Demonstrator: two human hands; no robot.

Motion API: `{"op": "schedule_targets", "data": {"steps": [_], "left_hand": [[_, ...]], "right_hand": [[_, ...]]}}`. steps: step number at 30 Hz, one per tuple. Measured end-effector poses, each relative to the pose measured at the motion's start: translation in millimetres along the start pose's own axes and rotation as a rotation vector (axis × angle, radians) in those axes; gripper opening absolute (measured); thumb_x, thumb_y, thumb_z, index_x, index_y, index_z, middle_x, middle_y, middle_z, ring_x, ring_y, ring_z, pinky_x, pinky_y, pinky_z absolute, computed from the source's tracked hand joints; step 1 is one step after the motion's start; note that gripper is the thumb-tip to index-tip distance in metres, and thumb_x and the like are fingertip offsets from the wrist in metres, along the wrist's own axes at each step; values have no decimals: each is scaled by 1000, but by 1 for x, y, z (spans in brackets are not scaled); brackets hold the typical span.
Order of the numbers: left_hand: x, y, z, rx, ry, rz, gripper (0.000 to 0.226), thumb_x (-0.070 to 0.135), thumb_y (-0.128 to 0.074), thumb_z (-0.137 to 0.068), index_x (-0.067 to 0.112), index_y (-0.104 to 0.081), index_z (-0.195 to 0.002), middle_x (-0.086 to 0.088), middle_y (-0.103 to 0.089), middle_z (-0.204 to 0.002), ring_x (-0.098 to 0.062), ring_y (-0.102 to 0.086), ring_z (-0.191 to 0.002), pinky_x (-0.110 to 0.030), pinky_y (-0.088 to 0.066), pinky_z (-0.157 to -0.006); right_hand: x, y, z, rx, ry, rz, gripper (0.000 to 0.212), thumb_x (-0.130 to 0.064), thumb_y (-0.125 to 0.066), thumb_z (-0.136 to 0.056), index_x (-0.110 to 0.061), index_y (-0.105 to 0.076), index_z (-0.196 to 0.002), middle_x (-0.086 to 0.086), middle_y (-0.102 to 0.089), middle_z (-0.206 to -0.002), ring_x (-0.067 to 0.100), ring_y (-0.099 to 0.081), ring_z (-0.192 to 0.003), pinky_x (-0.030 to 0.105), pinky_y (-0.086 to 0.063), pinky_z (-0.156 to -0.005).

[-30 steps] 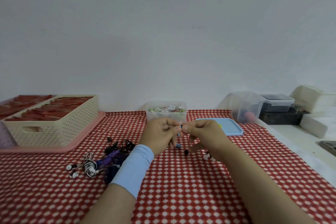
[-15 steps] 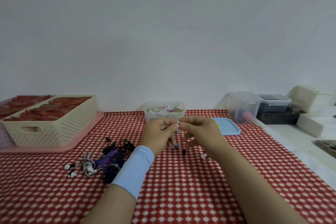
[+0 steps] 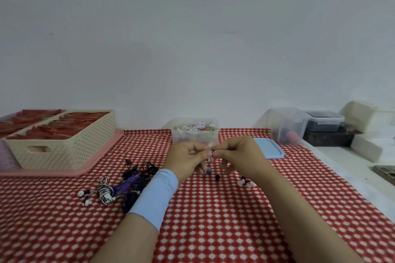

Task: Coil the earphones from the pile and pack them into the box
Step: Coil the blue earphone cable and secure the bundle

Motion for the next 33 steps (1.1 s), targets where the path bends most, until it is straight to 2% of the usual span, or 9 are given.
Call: {"op": "schedule_targets", "data": {"steps": [2,6,10,17,20,23,26,33], "left_hand": [[1,-1,0,-1,-14,1,8,0,-66,-90,6,-72,-88,2,-67,-54,-10,-57,-44,-20,-49,-47],[3,-3,0,29,-55,-7,13,1,-65,-91,10,-73,-84,1,-68,-58,-11,-59,-46,-21,-51,-48],[4,-2,-2,18,-95,-27,8,-2,-65,-90,4,-71,-89,0,-69,-60,-13,-61,-47,-23,-53,-49],[8,-6,-4,-8,-154,-158,5,-1,-65,-90,2,-70,-90,-10,-67,-58,-17,-63,-45,-24,-54,-50],[5,-5,-4,3,-121,-115,6,2,-65,-92,5,-70,-91,-5,-71,-66,-20,-65,-50,-27,-55,-49],[1,-3,-5,6,-60,-37,7,4,-63,-93,8,-69,-92,-4,-73,-72,-21,-65,-52,-30,-57,-51],[0,-1,-4,-5,-1,40,8,5,-61,-95,7,-69,-95,-5,-73,-76,-20,-64,-53,-32,-58,-53],[0,-1,-3,-61,43,61,9,7,-60,-96,7,-69,-98,-7,-72,-78,-18,-64,-54,-28,-57,-53]], "right_hand": [[3,-3,1,4,-45,-72,5,-6,-74,-88,-5,-79,-87,21,-73,-78,15,-60,-56,30,-57,-51],[9,-7,1,-28,-144,-232,10,-12,-71,-92,-8,-80,-90,5,-72,-78,10,-56,-62,35,-60,-61],[10,-8,3,-84,-233,-331,14,-16,-68,-94,-5,-77,-95,-2,-69,-74,8,-58,-65,34,-58,-58],[11,-7,3,-163,-467,-469,14,-17,-62,-97,-14,-73,-88,-1,-66,-73,10,-57,-63,30,-56,-56],[9,-8,1,-107,-409,-479,11,-14,-64,-96,-8,-74,-94,-1,-68,-70,10,-61,-59,30,-56,-56],[7,-8,-1,-73,-281,-398,14,-13,-67,-95,-4,-77,-99,4,-70,-78,13,-60,-61,32,-56,-56],[5,-6,1,-71,-196,-331,15,-11,-65,-96,-8,-79,-101,9,-73,-87,14,-60,-64,35,-57,-56],[-1,-2,5,-20,-127,-230,14,-8,-70,-92,-11,-76,-105,12,-76,-85,18,-66,-61,40,-62,-59]]}}
Point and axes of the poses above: each hand's wrist, its own z-axis away from the middle knuckle, its own y-axis out of the back of the hand, x = y × z, the point moved 2 cm from there along -z, towards the middle knuckle
